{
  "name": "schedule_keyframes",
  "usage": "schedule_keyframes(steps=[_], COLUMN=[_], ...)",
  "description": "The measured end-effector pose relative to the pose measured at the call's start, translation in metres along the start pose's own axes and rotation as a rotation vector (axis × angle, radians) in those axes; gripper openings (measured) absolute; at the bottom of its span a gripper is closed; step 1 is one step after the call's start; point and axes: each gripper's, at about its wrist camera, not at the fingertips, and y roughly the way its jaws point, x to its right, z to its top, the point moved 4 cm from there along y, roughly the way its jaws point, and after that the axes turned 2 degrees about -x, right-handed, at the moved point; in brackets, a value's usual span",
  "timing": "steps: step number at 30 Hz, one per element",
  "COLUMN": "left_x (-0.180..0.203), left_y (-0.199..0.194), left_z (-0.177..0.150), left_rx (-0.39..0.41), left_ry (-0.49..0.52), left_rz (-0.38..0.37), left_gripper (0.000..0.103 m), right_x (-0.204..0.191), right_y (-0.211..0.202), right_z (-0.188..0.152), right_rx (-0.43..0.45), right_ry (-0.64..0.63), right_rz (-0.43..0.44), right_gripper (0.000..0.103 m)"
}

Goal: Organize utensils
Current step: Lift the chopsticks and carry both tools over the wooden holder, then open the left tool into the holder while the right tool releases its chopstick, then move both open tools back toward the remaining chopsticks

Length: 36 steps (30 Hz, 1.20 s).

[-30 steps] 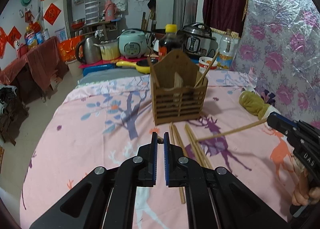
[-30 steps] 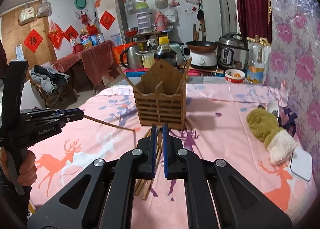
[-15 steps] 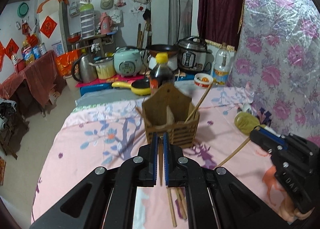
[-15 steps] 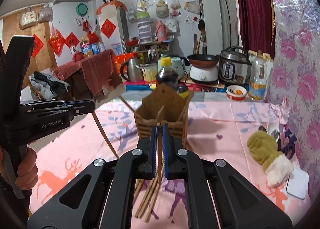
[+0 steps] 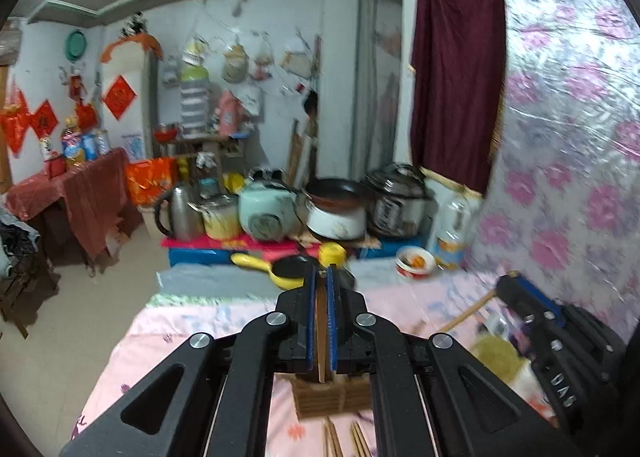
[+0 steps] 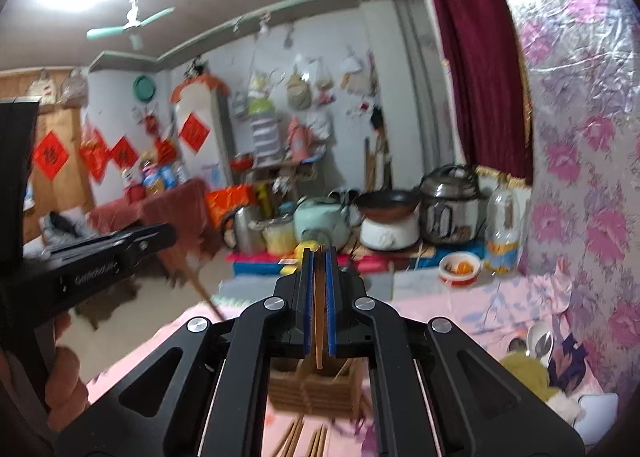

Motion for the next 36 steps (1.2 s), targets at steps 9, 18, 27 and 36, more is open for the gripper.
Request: schedule_keyframes(steps=[9,18,27,36], left_x=[-0.022,-0.051,-0.068,-0.063], left_y=[0.085,0.049,-0.004,0.008], left_z=[-0.057,-0.076,-0.131,-0.241], left_rx=[-0.159,-0.133,-0.155,-0.334], left_ry=[-0.091,-0.179,-0.244,-0.139], left_rz=[-0.011,-0.003,0.018,0.049], left_gripper=[0.015,0.083,0.092,0.097], right_x=[0.025,0.041,0.039,0.038], right_y=[0.086,0.038,-0.027,-0.032], right_z=[-0.064,-0.061,-0.089,-0.184], right_rx=[-0.22,-0.147,-0.175,-0.371], right_ry=[0.077,0.116,0.125,0.025], right_rz=[-0.015,-0.04,-0.009,-0.014], right_gripper=[0.011,0.04,0.07,0.082])
